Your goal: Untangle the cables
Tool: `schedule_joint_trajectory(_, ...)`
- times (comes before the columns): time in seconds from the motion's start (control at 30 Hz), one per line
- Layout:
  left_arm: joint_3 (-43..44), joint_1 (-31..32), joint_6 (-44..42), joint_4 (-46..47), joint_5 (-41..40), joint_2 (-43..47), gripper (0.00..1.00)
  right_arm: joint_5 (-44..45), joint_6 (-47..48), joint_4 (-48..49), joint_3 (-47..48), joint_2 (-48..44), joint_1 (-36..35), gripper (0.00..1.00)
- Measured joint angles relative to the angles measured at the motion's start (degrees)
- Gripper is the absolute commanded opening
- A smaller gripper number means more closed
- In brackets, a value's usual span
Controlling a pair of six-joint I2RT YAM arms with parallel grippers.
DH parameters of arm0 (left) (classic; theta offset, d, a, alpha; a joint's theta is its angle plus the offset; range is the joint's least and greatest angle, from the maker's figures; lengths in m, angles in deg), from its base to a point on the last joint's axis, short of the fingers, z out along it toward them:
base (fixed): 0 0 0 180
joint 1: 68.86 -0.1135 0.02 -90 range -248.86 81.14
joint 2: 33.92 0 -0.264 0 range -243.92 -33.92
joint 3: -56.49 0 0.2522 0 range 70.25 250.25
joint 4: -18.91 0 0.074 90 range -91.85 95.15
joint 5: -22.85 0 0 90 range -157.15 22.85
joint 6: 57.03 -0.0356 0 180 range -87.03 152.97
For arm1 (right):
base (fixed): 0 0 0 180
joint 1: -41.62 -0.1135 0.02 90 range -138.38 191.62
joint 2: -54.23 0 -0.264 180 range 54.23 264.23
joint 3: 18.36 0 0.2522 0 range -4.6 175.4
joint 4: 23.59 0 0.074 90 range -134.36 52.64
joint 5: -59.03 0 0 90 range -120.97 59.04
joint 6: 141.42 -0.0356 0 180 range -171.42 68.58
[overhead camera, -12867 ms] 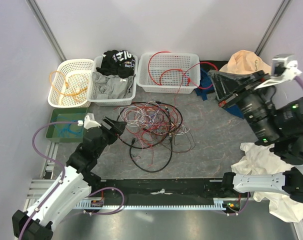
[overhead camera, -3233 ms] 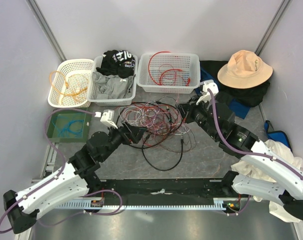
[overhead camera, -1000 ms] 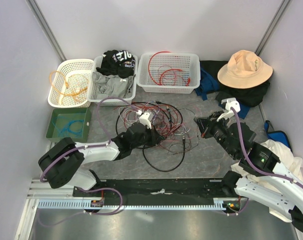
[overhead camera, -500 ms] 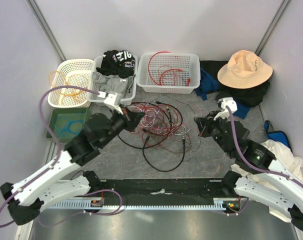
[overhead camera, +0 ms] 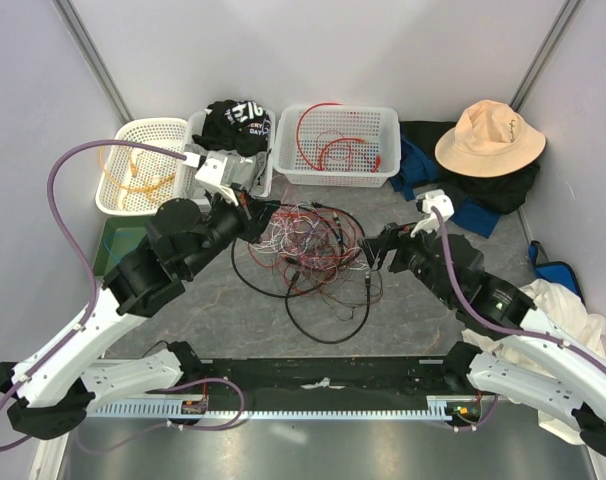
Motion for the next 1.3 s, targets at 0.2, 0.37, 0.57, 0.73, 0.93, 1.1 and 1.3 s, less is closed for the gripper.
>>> schedule_joint_trajectory(0.2, 5.3, 0.0, -1.0, -1.8, 1.1, -2.9, 0.02, -8.2, 0.6, 12.3, 0.0, -2.3, 0.0, 0.83)
schedule_joint_trajectory(0.37, 9.2, 0.0, -1.2, -1.8, 2.6, -4.1, 0.02, -16.6, -0.5, 24.2, -1.0, 0.2, 0.0, 0.85)
schedule_joint_trajectory(0.57, 10.4, 0.0, -1.1, -1.8, 4.9, -5.4, 0.02, -23.1, -2.7, 34.2, -2.1, 5.9, -0.1, 0.85)
schedule_joint_trajectory(0.73, 10.3, 0.0, -1.1, -1.7, 6.6, -6.0, 0.02, -25.6, -3.8, 40.5, -2.1, 9.3, -0.1, 0.84)
schedule_joint_trajectory(0.93, 8.8, 0.0, -1.0, -0.8, 8.0, -5.9, 0.02, -27.3, -5.0, 46.1, -1.6, 14.8, -0.3, 0.83)
schedule_joint_trajectory(1.1, 7.5, 0.0, -0.7, -0.5, 8.6, -6.0, 0.02, -27.9, -5.8, 49.0, -1.4, 18.4, -1.0, 0.82)
schedule_joint_trajectory(1.3, 6.0, 0.0, 0.1, 0.7, 9.8, -6.0, 0.02, -27.1, -5.6, 52.5, 1.1, 23.1, -1.5, 0.37)
